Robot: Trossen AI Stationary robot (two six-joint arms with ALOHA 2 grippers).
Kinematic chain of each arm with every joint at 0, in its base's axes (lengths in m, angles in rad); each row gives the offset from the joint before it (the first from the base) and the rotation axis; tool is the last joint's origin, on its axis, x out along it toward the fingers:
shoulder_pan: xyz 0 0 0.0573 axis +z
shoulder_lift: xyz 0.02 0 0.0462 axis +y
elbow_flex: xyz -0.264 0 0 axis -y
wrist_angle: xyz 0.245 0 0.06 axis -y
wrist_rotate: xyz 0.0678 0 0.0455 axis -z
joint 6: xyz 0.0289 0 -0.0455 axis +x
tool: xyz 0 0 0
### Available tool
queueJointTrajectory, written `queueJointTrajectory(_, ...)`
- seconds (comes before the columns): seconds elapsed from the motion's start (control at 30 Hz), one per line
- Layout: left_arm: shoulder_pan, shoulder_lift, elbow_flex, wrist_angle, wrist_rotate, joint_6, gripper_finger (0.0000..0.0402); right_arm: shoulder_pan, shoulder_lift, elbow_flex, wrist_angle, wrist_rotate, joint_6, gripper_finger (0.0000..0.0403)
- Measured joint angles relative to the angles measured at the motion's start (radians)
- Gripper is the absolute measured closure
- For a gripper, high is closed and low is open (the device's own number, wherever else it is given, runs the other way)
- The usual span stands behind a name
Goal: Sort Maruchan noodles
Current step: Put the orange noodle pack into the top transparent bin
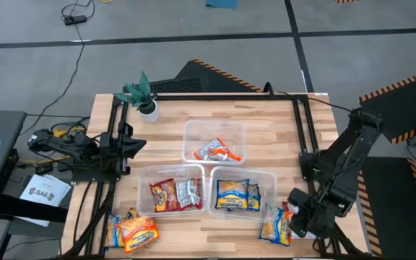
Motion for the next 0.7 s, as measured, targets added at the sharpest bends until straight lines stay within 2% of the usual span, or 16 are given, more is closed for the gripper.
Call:
queueJointTrajectory(0.13,0.000,0.000,0.000,0.000,0.000,0.003,0.0402,0.030,0.055,-0.007,-0.021,-0.028,0.033,0.0163)
queueJointTrajectory(0.37,0.000,0.000,0.000,0.001,0.000,0.048,0.0402,0.071,0.129,0.012,-0.019,-0.013,0.037,0.0163)
queueJointTrajectory(0.5,0.000,0.000,0.000,0.001,0.000,0.058,0.0402,0.080,0.160,0.027,-0.024,-0.102,0.114,0.0163)
queueJointTrajectory(0.7,0.000,0.000,0.000,0.009,0.000,0.095,0.0402,0.087,0.200,0.041,-0.077,-0.132,0.131,0.0163)
